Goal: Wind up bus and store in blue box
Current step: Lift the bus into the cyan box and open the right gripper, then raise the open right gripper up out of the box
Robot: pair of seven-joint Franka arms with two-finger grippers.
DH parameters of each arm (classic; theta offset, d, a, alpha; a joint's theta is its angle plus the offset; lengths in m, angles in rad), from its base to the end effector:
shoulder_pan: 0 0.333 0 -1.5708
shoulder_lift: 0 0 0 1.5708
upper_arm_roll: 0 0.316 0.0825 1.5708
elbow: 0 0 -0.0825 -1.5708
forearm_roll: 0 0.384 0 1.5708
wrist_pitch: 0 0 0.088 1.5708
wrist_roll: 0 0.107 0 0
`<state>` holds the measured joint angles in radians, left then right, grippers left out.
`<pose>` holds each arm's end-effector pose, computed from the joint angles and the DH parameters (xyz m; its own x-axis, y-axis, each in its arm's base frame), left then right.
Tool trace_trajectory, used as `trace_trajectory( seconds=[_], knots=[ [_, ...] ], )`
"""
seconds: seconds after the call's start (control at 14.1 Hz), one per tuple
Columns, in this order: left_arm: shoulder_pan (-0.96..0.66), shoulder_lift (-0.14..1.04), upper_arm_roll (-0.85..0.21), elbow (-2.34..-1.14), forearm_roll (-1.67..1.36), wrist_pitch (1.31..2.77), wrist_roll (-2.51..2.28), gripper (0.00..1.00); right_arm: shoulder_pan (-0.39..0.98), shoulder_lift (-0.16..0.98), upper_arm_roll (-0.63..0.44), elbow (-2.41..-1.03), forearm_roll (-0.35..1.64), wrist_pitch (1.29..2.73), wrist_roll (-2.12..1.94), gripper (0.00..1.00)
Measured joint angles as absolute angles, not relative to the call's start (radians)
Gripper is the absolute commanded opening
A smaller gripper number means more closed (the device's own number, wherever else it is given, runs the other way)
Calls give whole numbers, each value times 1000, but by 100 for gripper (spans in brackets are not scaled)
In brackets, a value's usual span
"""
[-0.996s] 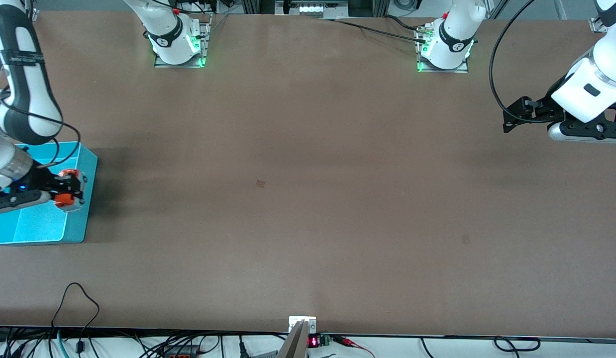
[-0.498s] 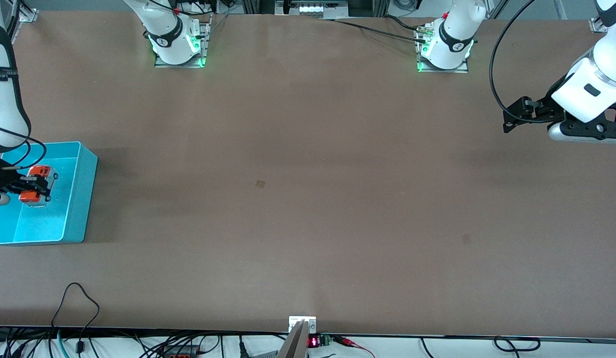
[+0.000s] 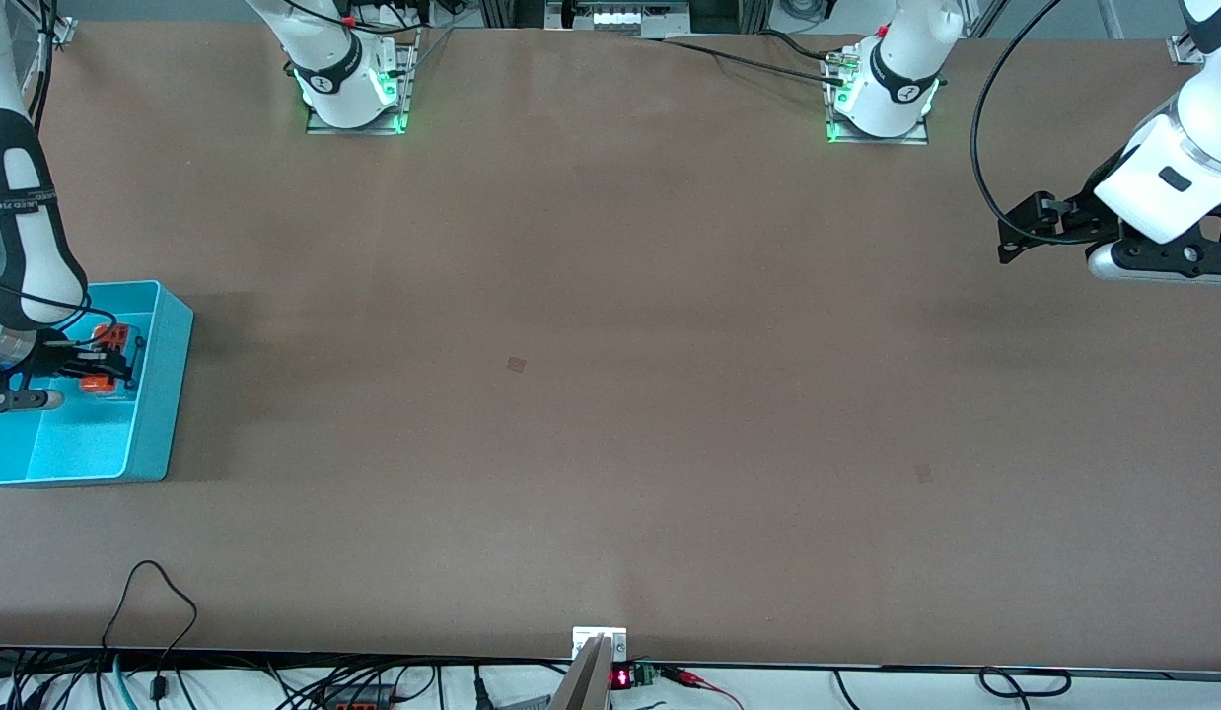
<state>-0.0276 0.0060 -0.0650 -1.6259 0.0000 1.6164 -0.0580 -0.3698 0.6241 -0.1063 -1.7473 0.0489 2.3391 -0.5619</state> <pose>0.5567 -0.0516 0.5991 0.9993 -0.0346 -0.0155 -0.0346 -0.9994 -0.0005 0.5923 -0.2979 0.2152 0.9968 0.0700 -0.0386 0.0704 -0.9975 0.0086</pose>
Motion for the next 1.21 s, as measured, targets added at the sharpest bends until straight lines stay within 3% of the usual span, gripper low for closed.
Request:
trace_trajectory(
  seconds=[0.21, 0.36, 0.5, 0.57, 0.64, 1.21],
  knots=[
    [-28, 6, -65, -1626, 0, 1616, -58, 100, -387, 644, -106, -1743, 49, 2349, -595, 0],
    [-28, 6, -65, -1626, 0, 1616, -58, 100, -393, 647, -106, -1742, 49, 2350, -608, 10],
    [-28, 6, -65, -1626, 0, 1616, -58, 100, -394, 647, -106, -1742, 49, 2350, -612, 75],
    [-28, 6, -65, -1626, 0, 1616, -58, 100, -395, 648, -106, -1742, 49, 2350, -613, 91],
    [-28, 6, -65, -1626, 0, 1616, -58, 100, -396, 648, -106, -1742, 49, 2350, -613, 97],
    [-28, 5, -67, -1626, 0, 1616, -58, 100, -397, 619, -90, -1686, 49, 2368, -628, 100]
  ],
)
